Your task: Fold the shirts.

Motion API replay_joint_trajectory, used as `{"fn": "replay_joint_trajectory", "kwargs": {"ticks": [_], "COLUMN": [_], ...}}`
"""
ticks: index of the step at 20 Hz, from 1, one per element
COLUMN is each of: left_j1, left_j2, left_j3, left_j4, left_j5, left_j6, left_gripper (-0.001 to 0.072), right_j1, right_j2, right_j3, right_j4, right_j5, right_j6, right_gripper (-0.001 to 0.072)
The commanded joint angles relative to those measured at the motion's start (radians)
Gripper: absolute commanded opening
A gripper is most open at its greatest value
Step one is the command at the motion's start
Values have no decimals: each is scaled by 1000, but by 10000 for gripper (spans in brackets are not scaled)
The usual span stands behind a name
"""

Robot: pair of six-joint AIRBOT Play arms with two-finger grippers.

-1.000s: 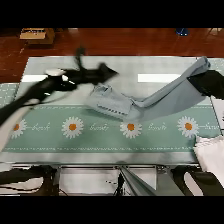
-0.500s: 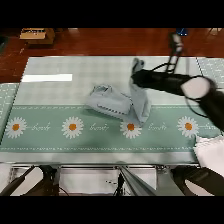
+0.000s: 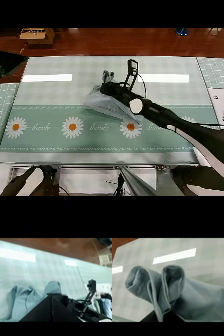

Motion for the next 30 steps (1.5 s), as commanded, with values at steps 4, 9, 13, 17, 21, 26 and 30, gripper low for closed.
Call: {"fn": "replay_joint_trajectory", "kwargs": {"ticks": [4, 9, 13, 17, 21, 26, 30], "left_j1": [-76, -75, -75, -75, -75, -76, -76], "left_j2": [-5, -5, -8, -24, -35, -35, -35], "left_j3": [0, 0, 0, 0, 0, 0, 0], "left_j4": [45, 79, 80, 83, 88, 89, 89], "left_j5": [51, 51, 50, 50, 49, 47, 47], "left_j6": [-2, -2, -2, -3, -14, -22, -22], "left_gripper": [26, 26, 28, 28, 141, 410, 409], "right_j1": [76, -38, -348, -735, -1049, -927, -748], "right_j2": [-10, 164, 399, 459, 459, 415, 254], "right_j3": [25, 25, 25, -68, -381, -581, -580], "right_j4": [22, -157, -637, -870, -79, 253, 620], "right_j5": [59, 336, 916, 1355, 1166, 871, 788], "right_j6": [16, -95, -57, -88, -244, -368, -602], "right_gripper": [389, 423, 422, 481, 527, 553, 553]}}
